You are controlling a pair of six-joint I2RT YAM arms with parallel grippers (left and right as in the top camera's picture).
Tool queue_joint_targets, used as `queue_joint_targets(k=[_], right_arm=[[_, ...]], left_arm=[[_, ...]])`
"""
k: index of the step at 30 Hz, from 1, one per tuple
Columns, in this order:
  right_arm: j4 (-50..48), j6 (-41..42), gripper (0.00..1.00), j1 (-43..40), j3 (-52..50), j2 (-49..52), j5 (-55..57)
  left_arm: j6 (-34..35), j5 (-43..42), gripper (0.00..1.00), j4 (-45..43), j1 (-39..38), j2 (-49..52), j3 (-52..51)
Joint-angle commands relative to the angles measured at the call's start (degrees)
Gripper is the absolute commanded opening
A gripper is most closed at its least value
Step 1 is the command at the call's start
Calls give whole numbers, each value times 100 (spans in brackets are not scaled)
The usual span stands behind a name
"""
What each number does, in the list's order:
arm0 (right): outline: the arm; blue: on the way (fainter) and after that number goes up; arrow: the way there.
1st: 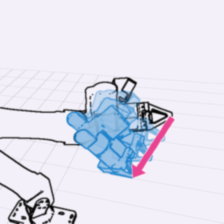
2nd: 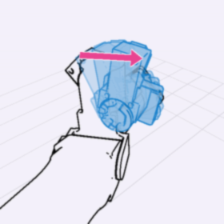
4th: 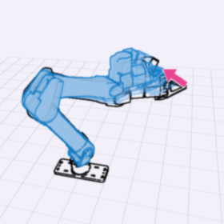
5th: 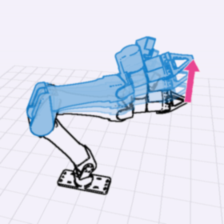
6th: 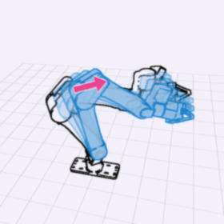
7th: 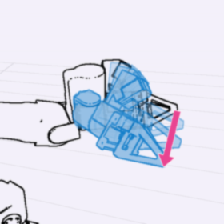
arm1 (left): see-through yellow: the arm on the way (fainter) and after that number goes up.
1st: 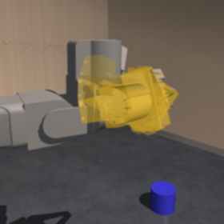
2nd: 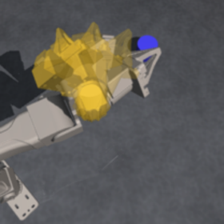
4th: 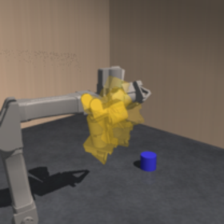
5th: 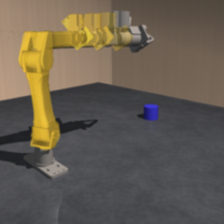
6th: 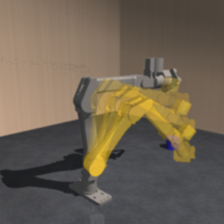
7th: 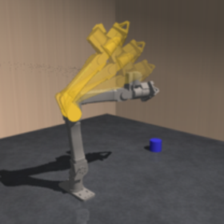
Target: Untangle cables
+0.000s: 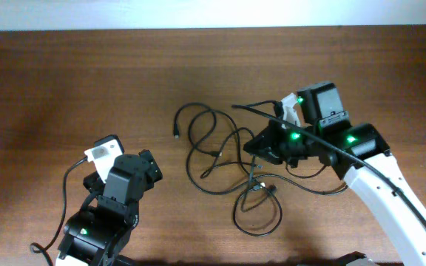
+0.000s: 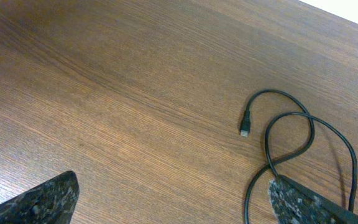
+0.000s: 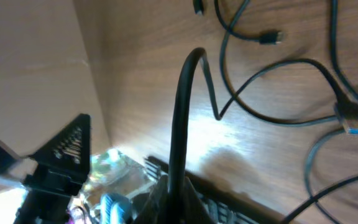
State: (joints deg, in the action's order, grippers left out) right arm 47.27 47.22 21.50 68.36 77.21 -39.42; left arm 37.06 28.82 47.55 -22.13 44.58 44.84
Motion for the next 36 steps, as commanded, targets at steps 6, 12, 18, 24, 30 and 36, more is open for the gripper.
queue_joint_targets(k=[6,12,18,24,30,36], right_arm=[[-826,1355,4,439,33,-35,-11],[-1814,2153,4,431,33,-68,-538],[-2326,2583,4,431,33,-302,-496],[-3353,3635,4,352,33,-684,101],[-4019,3237,4,-378,33,-761,817],[-1449,2009,4,-352,33,-396,669]], left_arm=[[-70,59,99,-2,-11,-20,20],[-70,59,99,-2,-11,-20,20],[-70,59,99,-2,-11,-20,20],[-70,59,99,-2,-11,-20,20],[-70,59,99,-2,-11,-20,20],[-70,59,99,-2,-11,-20,20]])
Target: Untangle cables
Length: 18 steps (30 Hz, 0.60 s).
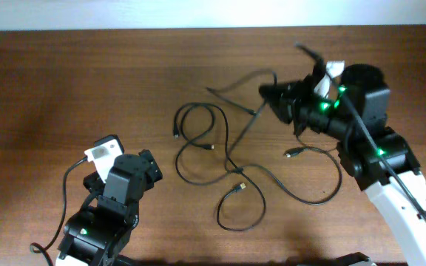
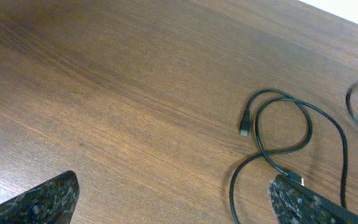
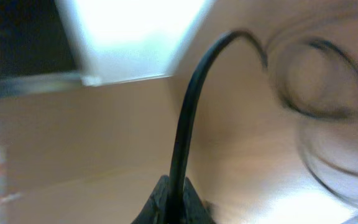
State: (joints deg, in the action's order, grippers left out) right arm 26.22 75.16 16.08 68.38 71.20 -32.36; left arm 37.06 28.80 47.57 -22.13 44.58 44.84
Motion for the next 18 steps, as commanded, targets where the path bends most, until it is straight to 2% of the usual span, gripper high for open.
queue_joint_targets(k=[1,5,7,18], right_arm=[[981,-966,4,313,31,289,-81],[1637,-1349,4,804,31,420,-190],[1665,-1351,4,938,31,411,-295],[691,-1502,4,979,31,407,-2730]], left_arm=[[-68,61,99,-4,-11,-20,20],[-70,61,99,-4,-11,-20,20],[-68,61,99,-4,-11,-20,20],[-68,61,99,-4,-11,-20,20]])
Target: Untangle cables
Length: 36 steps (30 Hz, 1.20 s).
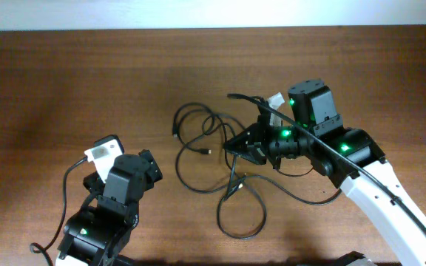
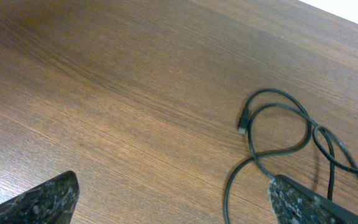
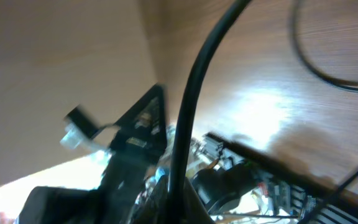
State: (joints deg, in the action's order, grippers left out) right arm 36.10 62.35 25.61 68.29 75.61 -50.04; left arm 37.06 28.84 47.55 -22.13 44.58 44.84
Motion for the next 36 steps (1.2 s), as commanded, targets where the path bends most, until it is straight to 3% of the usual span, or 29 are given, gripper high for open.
queue_joint_targets(k=[1,7,17,27,36], right_arm=[[-446,-225,4,26,39,-35,-1130],[-2229,-232,4,26,39,-35,-2251],[-3875,570,4,20,42,-35,-2323],[-3954,564,4,-63,39,-33,-2153],[-3934,553,4,-793,39,-28,-1982]], left_arm=[[-70,57,99,-2,-11,-20,20],[-70,57,99,-2,-11,-20,20],[-70,57,99,-2,-11,-20,20],[-70,57,99,-2,-11,-20,20],[-68,57,99,-2,-11,-20,20]])
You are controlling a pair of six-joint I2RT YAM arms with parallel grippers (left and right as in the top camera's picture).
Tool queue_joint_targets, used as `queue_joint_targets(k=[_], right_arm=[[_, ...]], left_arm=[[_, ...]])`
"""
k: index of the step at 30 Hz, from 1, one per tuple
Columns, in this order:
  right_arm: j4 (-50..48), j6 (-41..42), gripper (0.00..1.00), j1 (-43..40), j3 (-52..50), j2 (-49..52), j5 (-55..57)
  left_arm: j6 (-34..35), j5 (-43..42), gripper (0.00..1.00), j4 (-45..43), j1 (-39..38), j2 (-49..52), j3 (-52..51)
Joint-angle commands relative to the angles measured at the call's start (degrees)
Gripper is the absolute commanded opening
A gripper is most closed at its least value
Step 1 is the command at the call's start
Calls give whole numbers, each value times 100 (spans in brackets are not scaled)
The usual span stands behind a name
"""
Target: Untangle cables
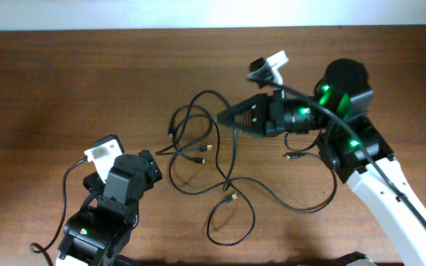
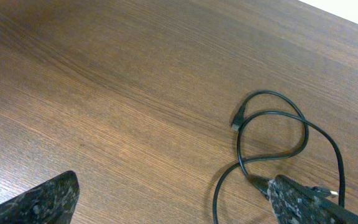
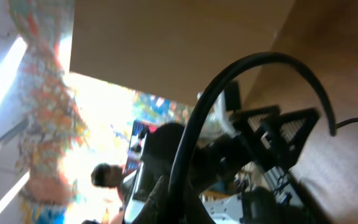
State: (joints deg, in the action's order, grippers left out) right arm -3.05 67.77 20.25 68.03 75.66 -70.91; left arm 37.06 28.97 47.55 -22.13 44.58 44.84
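Note:
Several thin black cables [image 1: 198, 151] lie looped over one another mid-table, with small plugs at their ends [image 1: 231, 198]. My right gripper [image 1: 224, 117] points left above the tangle's far side, shut on a black cable [image 3: 194, 134] that arches up from between its fingers [image 3: 160, 202]. The right wrist view is tilted off the table toward the room. My left gripper [image 2: 173, 208] stands open at the front left over bare wood. One cable loop [image 2: 272, 134] and a plug [image 2: 235, 123] lie just beyond its right finger [image 2: 303, 199].
The brown wooden table [image 1: 65, 81] runs to a white wall at the back. A trailing cable loop [image 1: 231, 222] lies toward the front. Another plug [image 1: 291, 156] rests under my right arm [image 1: 368, 170]. My left arm's base [image 1: 102, 222] fills the front left corner.
My right gripper, still shut on the cable, has moved from low over the tangle to farther back, pointing left. The cables have shifted leftward and spread. The left arm has not moved.
My right gripper held a cable at the tangle's right side. Then it was up at the back right with the cables spread out. Then it was back down over the tangle, and now it is farther back. The left gripper stayed open and still throughout.

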Motion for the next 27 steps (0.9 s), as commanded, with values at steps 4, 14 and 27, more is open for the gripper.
queue_joint_targets(k=[4,14,27], right_arm=[[-20,4,4,-732,66,-33,11],[-22,2,4,-1932,66,-33,-713],[-46,2,4,-2035,66,-33,-614]], left_arm=[[-70,44,99,-4,-11,-20,20],[-3032,-3906,99,-142,-11,544,20],[-5652,-5779,99,-627,-289,2911,20]])
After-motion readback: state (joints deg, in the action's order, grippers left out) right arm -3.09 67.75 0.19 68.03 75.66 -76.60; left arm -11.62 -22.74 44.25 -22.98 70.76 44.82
